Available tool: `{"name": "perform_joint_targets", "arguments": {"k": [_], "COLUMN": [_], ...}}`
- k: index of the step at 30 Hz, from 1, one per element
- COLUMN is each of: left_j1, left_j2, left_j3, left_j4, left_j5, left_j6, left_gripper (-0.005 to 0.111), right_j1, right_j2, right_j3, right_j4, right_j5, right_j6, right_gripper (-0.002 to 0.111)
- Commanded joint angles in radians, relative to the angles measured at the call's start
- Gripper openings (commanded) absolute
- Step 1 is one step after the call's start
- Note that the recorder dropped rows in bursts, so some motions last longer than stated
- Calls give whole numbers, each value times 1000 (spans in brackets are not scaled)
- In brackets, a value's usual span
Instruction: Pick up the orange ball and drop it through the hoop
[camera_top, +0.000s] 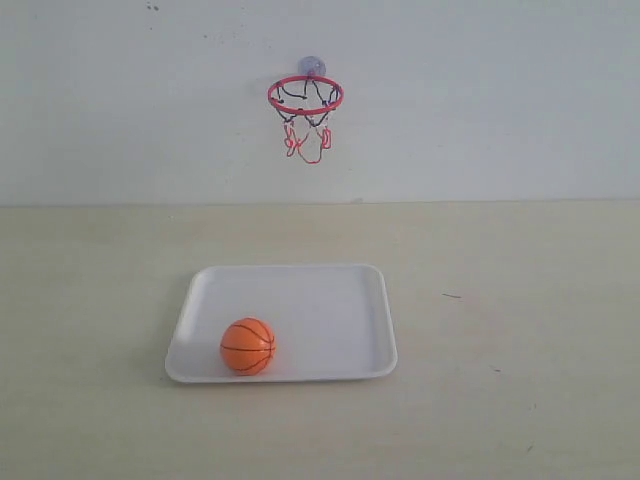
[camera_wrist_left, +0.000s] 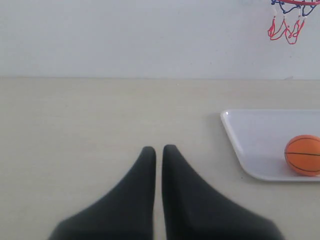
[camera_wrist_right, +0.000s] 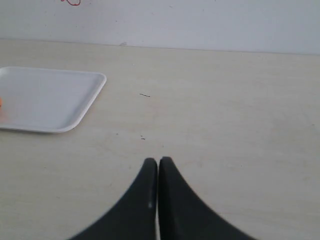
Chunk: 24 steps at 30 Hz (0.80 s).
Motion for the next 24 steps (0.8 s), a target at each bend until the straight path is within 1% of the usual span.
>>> {"name": "perform_joint_targets", "arguments": {"k": [1,7,9,10,11,12,13,14,17,21,23,24], "left_j1": [3,3,3,3,3,3,3,3,3,3,3,3], "left_j2": [-3,-3,-3,-3,-3,-3,-3,-3,-3,-3,-3,-3], "left_j3": [3,3,3,3,3,3,3,3,3,3,3,3], "left_j4": [-9,-9,-9,-9,-9,-9,-9,-9,-9,-9,-9,-9], "left_j5": [-4,-4,-4,-4,-4,-4,-4,-4,-4,-4,-4,-4], "left_j6": [4,4,4,4,4,4,4,4,4,4,4,4], "left_gripper": [4,4,4,4,4,4,4,4,4,4,4,4], "right_j1": [-5,-5,-5,-5,-5,-5,-5,-5,-5,-5,-5,-5], "right_j2": [-6,-6,-6,-6,-6,-6,-6,-6,-6,-6,-6,-6], "right_j3": [0,0,0,0,0,0,0,0,0,0,0,0], "right_j4": [-8,-11,-12,-12,-12,-12,-12,-12,-9,5,5,5], "right_j5": [-3,-43,-143,-248,-305,-415,-458,-547,-683,-933,-1024,-1023], "right_j6": [-2,-10,-13,-13,-13,-10,-10,-10,-8,11,-43,-78], "right_gripper": [0,0,0,0,0,0,0,0,0,0,0,0]}}
